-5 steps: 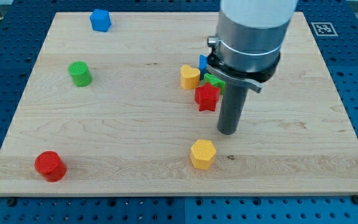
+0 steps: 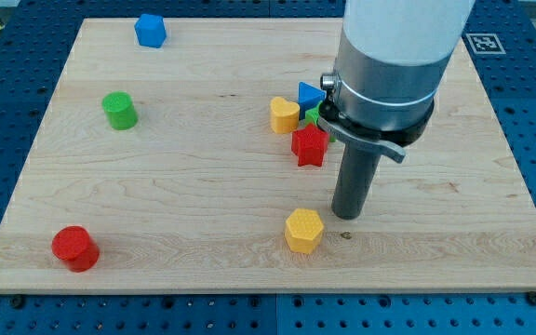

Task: Slide the yellow hexagon into the yellow heart

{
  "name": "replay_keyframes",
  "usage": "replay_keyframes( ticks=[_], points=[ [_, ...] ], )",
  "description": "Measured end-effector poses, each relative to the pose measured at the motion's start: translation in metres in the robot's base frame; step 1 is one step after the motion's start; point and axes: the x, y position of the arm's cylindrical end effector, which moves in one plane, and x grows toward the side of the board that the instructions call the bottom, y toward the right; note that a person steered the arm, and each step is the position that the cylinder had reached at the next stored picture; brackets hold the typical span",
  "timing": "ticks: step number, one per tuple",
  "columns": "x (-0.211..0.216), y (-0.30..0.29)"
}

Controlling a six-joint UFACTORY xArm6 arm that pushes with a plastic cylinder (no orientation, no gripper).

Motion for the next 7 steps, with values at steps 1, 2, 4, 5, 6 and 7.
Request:
replay_keyframes(
  ticks=[1,2,4,5,6,7],
  points=[
    [0.006,-0.001],
    [0.013,-0.014],
    [0.034,-0.048],
    [0.034,-0.047],
    [0.042,-0.014],
    [0.072,-0.008]
  ],
)
